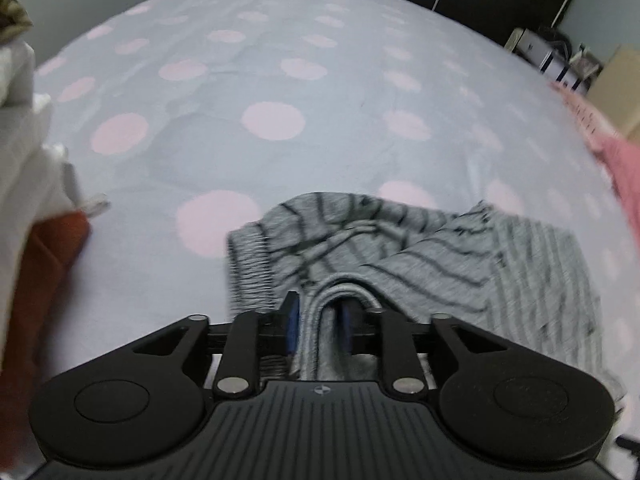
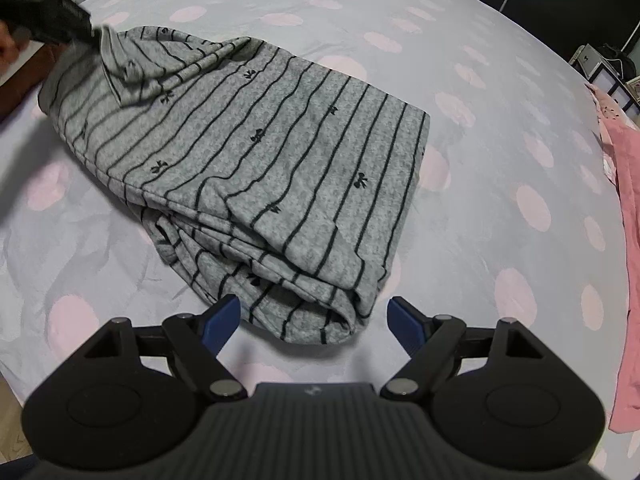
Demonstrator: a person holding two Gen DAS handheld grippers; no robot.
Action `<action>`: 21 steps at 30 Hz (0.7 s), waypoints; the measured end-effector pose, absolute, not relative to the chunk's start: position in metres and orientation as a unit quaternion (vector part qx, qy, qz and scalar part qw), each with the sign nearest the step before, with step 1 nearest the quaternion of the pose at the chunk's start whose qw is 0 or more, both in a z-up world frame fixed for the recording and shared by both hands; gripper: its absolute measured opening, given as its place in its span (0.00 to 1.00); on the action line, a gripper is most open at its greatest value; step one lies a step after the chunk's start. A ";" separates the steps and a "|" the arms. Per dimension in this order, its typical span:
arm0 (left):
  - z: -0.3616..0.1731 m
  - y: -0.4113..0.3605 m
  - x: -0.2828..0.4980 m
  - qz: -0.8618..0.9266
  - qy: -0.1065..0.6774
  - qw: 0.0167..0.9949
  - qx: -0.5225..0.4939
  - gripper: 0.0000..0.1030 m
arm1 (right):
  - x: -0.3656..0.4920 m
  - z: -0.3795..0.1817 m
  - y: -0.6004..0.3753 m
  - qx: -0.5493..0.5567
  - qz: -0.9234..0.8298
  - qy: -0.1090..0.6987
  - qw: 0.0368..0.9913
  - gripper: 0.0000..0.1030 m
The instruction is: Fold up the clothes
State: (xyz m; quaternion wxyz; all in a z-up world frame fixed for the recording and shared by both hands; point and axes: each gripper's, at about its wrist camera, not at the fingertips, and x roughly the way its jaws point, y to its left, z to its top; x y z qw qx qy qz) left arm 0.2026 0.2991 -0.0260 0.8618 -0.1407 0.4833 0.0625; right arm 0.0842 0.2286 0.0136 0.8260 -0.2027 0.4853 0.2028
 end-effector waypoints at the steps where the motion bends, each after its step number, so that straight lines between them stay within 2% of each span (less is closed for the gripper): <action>1: -0.024 0.301 0.200 0.063 0.484 0.862 -0.137 0.29 | 0.082 0.012 0.229 -0.204 0.204 0.484 0.826 0.80; 4: -0.015 0.305 0.190 0.063 0.478 0.868 -0.121 0.35 | 0.081 0.009 0.232 -0.206 0.203 0.485 0.825 0.80; 7: -0.005 0.298 0.183 0.058 0.467 0.880 -0.067 0.36 | 0.083 0.009 0.232 -0.204 0.202 0.486 0.825 0.80; 10: 0.009 0.282 0.175 0.039 0.444 0.895 -0.007 0.44 | 0.081 0.009 0.233 -0.205 0.203 0.485 0.826 0.80; 21: 0.003 0.178 0.171 -0.093 0.419 0.895 0.120 0.50 | 0.080 0.010 0.232 -0.205 0.200 0.483 0.827 0.80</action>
